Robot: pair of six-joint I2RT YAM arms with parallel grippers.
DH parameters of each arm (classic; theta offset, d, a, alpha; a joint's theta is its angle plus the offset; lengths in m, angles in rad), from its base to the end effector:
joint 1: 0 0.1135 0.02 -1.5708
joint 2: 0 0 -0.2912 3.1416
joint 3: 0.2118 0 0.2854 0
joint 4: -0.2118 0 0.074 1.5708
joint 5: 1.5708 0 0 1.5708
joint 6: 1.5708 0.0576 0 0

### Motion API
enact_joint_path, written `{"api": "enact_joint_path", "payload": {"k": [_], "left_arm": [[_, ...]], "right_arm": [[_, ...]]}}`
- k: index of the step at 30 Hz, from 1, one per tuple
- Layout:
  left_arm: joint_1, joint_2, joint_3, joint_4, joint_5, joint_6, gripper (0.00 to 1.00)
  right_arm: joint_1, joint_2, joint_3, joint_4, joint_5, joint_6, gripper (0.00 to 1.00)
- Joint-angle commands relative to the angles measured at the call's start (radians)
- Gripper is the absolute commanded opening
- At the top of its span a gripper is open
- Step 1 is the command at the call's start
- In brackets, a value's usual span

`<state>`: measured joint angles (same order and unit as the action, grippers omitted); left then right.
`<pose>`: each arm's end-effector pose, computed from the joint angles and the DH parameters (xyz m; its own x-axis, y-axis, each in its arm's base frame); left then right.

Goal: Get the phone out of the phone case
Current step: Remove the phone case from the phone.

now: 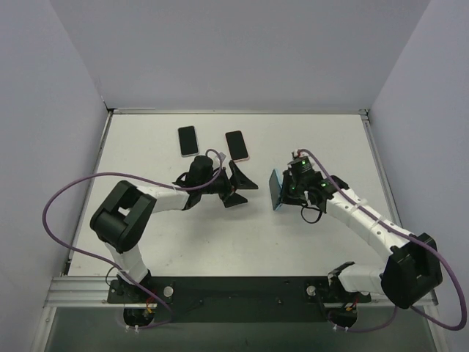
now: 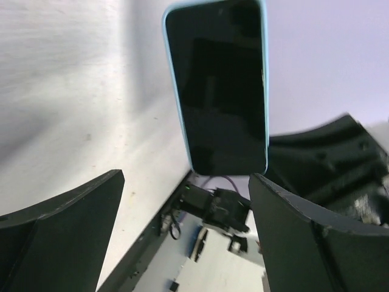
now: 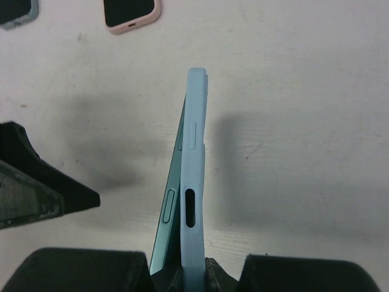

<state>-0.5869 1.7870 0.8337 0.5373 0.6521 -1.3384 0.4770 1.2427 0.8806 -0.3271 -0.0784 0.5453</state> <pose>0.3158 -0.2520 0.1568 -0.9556 -0.2933 0.0280 -0.1196 0.2994 -0.9466 0.2731 0.1462 0.2629 -0.7483 0.1954 -0.6340 -0.1442 0.8849 0.4429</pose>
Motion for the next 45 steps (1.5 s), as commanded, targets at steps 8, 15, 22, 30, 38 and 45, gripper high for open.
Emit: {"api": "enact_joint_path", "payload": {"k": [8, 15, 22, 30, 38, 45], "left_arm": [[-0.011, -0.121, 0.036, -0.393, -0.238, 0.213, 0.95], [-0.013, -0.084, -0.045, -0.203, -0.158, 0.122, 0.95], [-0.025, -0.103, -0.067, -0.178, -0.180, 0.188, 0.96], [-0.040, -0.109, -0.015, -0.269, -0.183, 0.303, 0.94], [-0.053, -0.061, 0.073, -0.370, -0.200, 0.375, 0.85], [-0.083, -0.037, 0.172, -0.529, -0.258, 0.442, 0.76]], "right_arm": [[0.253, 0.170, 0.018, 0.037, 0.302, -0.104, 0.00], [0.304, 0.221, -0.032, 0.144, 0.247, -0.108, 0.00], [0.331, 0.288, -0.058, 0.250, 0.166, -0.081, 0.00], [0.330, 0.314, -0.080, 0.310, 0.114, -0.076, 0.00], [0.325, 0.322, -0.091, 0.318, 0.085, -0.048, 0.00], [0.315, 0.316, -0.092, 0.347, 0.049, -0.039, 0.00]]}}
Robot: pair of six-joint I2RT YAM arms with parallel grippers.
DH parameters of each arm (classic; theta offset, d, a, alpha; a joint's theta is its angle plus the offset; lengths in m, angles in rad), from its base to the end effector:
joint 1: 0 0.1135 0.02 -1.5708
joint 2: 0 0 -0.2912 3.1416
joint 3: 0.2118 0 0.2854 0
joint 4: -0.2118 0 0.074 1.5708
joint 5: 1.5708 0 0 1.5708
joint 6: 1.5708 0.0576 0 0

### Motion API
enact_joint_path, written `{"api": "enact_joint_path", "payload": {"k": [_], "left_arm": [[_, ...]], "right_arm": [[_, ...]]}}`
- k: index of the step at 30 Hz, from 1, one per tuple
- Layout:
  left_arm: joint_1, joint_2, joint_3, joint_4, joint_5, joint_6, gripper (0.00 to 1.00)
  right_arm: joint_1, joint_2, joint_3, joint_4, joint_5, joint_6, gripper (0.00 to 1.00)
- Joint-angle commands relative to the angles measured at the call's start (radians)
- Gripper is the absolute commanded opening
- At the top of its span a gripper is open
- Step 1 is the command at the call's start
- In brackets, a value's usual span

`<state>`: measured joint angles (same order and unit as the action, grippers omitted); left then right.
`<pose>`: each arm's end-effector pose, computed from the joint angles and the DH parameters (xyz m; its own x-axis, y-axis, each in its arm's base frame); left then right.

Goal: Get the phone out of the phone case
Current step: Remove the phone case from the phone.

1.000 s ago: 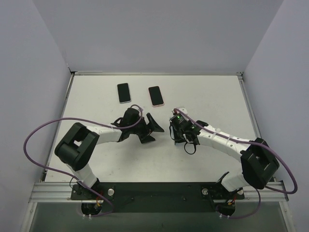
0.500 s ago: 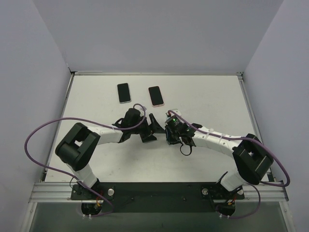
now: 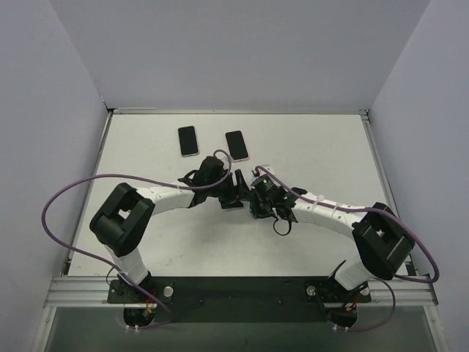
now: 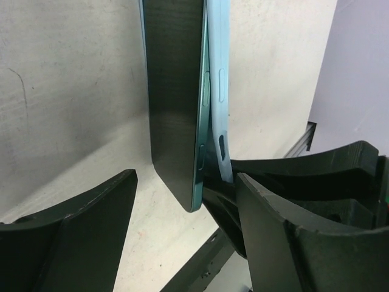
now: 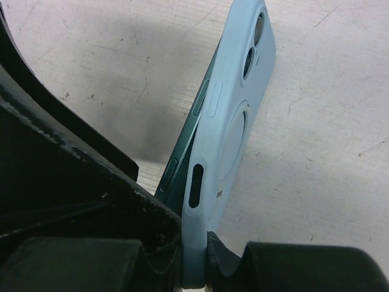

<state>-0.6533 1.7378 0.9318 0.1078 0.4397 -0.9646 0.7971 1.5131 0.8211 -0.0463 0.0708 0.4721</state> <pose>0.3039 -0.2635 0.1598 -0.9556 -0.2050 -0.2115 0.0414 0.6176 -0.7854 0.2500 0.2501 0.1839 -0.7267 -0.0948 -0.6804 -0.3890 0.8731 0.2939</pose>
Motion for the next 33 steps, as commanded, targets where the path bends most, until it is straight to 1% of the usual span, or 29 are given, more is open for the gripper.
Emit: {"api": "enact_joint_path", "payload": {"k": [1, 6, 12, 17, 18, 20, 21, 22, 25, 29, 33], "left_arm": [[-0.019, 0.011, 0.081, -0.141, -0.067, 0.076, 0.75], [-0.028, 0.003, 0.084, -0.177, -0.087, 0.090, 0.72], [-0.035, -0.023, 0.047, -0.141, -0.105, 0.067, 0.69], [-0.058, 0.015, 0.105, -0.192, -0.127, 0.093, 0.68], [-0.063, 0.022, 0.114, -0.203, -0.153, 0.096, 0.68], [-0.080, 0.040, 0.159, -0.256, -0.188, 0.115, 0.64], [-0.088, 0.045, 0.180, -0.282, -0.231, 0.124, 0.62], [-0.101, 0.058, 0.197, -0.334, -0.255, 0.141, 0.60], [-0.121, 0.078, 0.249, -0.399, -0.321, 0.161, 0.55], [-0.140, 0.103, 0.285, -0.424, -0.348, 0.175, 0.52], [-0.157, 0.126, 0.314, -0.461, -0.394, 0.185, 0.47]], "right_arm": [[-0.009, 0.042, -0.034, 0.066, -0.106, 0.036, 0.00], [-0.027, 0.033, -0.043, 0.077, -0.131, 0.046, 0.00], [-0.056, 0.021, -0.060, 0.094, -0.166, 0.063, 0.00], [-0.056, 0.013, -0.057, 0.089, -0.170, 0.054, 0.00], [-0.056, 0.012, -0.056, 0.085, -0.170, 0.053, 0.00], [-0.055, 0.004, -0.056, 0.083, -0.170, 0.051, 0.00], [-0.056, 0.002, -0.054, 0.079, -0.170, 0.053, 0.00], [-0.056, -0.001, -0.056, 0.079, -0.172, 0.053, 0.00], [-0.056, -0.010, -0.056, 0.075, -0.174, 0.053, 0.00], [-0.056, -0.014, -0.057, 0.074, -0.175, 0.054, 0.00], [-0.058, -0.027, -0.063, 0.077, -0.178, 0.060, 0.00]]}}
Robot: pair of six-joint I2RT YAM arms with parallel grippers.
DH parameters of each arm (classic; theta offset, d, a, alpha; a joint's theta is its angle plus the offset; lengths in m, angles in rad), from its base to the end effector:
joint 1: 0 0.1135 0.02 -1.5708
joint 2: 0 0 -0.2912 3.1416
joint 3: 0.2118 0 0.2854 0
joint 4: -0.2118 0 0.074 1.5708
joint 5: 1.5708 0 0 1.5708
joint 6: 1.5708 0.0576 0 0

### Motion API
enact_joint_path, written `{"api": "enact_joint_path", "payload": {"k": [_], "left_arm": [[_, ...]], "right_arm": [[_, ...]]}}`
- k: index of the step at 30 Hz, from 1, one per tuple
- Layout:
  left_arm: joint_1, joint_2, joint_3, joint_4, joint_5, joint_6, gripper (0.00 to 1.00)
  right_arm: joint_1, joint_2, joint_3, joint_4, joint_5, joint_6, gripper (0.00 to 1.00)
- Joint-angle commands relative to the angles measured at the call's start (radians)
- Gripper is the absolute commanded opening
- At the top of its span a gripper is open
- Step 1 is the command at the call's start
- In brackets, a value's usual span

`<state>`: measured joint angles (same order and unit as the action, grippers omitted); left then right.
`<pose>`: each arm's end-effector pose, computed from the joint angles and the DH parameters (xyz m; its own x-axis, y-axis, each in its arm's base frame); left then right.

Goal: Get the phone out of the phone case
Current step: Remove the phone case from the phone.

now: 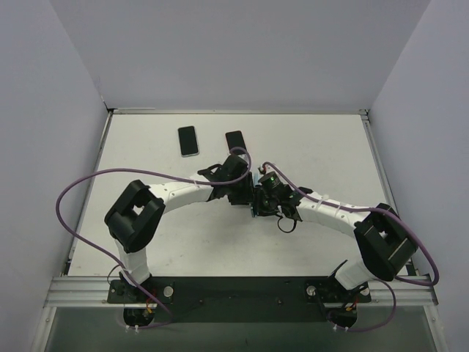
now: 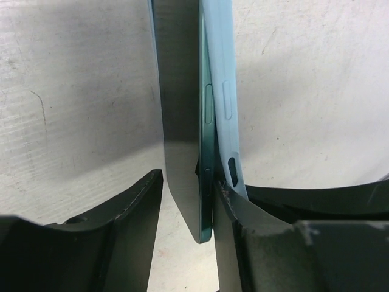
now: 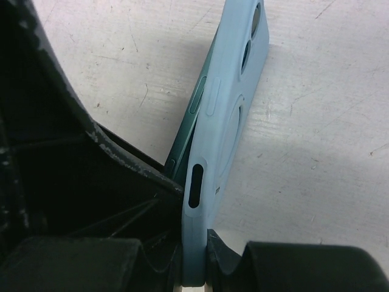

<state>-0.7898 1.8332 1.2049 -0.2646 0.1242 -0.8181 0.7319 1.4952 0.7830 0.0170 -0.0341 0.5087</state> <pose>0.3038 -0.3167 0.1771 -0.9291 -0.0914 -0.3583 0.1190 0.8436 -0.5237 0.2586 0.2350 0.1827 -0.7509 -0.0203 -0.6601 -0.3682 0.8425 0.3931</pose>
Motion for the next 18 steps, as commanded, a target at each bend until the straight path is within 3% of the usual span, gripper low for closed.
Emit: {"api": "enact_joint_path", "payload": {"k": [1, 3, 4, 10, 13, 18], "left_arm": [[-0.020, 0.035, 0.041, -0.088, -0.080, 0.039, 0.42], [-0.023, 0.040, 0.041, -0.090, -0.084, 0.040, 0.40], [-0.023, 0.040, 0.039, -0.087, -0.083, 0.042, 0.33], [-0.022, 0.028, 0.080, -0.090, -0.051, 0.072, 0.18], [-0.022, 0.011, 0.114, -0.142, -0.058, 0.103, 0.04], [-0.022, -0.025, 0.221, -0.306, -0.077, 0.167, 0.00]], "right_arm": [[0.008, -0.012, -0.027, 0.015, -0.073, 0.027, 0.00], [0.006, -0.018, -0.034, 0.018, -0.076, 0.031, 0.00], [0.003, -0.019, -0.037, 0.018, -0.076, 0.034, 0.00], [-0.025, -0.038, -0.059, 0.017, -0.082, 0.045, 0.00], [-0.040, -0.055, -0.054, -0.011, -0.058, 0.037, 0.00], [-0.081, -0.104, -0.022, -0.117, 0.022, 0.010, 0.00]]}}
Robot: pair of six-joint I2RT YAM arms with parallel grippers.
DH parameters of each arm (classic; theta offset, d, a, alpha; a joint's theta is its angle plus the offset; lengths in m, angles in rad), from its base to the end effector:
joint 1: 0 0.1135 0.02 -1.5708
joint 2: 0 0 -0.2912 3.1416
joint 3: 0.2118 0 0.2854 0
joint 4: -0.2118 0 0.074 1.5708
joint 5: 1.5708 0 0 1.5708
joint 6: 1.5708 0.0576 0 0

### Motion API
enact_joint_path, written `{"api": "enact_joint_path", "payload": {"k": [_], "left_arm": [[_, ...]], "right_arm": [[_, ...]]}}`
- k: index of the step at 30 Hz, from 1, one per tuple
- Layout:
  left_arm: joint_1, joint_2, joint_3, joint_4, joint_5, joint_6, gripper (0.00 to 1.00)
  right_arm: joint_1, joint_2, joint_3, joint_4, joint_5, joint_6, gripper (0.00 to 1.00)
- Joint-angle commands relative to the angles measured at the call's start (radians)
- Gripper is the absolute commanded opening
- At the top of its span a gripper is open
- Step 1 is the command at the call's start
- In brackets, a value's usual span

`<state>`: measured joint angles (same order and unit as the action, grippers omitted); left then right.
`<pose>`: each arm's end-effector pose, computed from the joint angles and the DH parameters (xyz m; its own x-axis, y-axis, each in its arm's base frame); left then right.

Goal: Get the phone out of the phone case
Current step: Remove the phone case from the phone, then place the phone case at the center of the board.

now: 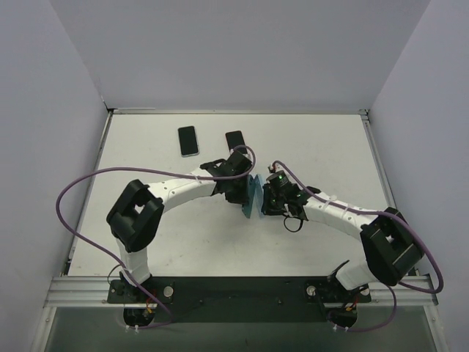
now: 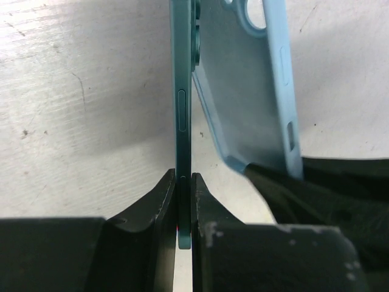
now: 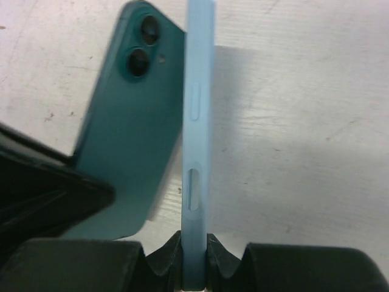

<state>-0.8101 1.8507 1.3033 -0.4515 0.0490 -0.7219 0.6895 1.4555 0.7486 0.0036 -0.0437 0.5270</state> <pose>0.3021 -0.3215 0.1888 -0.9253 0.0148 -0.3790 0.1737 0.9049 -0.3886 0.2592 0.2169 0.1821 -0.7639 0.0214 -0.6450 -0.3206 0.8548 0.4080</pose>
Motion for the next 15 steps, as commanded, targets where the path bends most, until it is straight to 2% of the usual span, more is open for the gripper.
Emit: {"api": "enact_joint_path", "payload": {"k": [1, 6, 8, 12, 15], "left_arm": [[-0.001, -0.042, 0.140, -0.143, -0.008, 0.081, 0.00], [0.005, -0.079, 0.205, -0.252, 0.005, 0.114, 0.00], [0.017, -0.108, 0.185, -0.243, 0.040, 0.113, 0.00], [0.125, -0.221, 0.094, -0.159, 0.172, 0.113, 0.00], [0.214, -0.315, -0.005, -0.089, 0.239, 0.124, 0.00]], "right_arm": [[-0.053, -0.072, 0.023, -0.112, 0.037, -0.012, 0.00], [-0.149, -0.112, 0.069, -0.145, 0.022, -0.032, 0.00], [-0.243, -0.116, 0.098, -0.133, -0.031, -0.021, 0.00], [-0.430, -0.104, 0.153, -0.079, -0.142, 0.034, 0.00], [-0.533, -0.055, 0.239, -0.068, -0.130, 0.031, 0.00]]}}
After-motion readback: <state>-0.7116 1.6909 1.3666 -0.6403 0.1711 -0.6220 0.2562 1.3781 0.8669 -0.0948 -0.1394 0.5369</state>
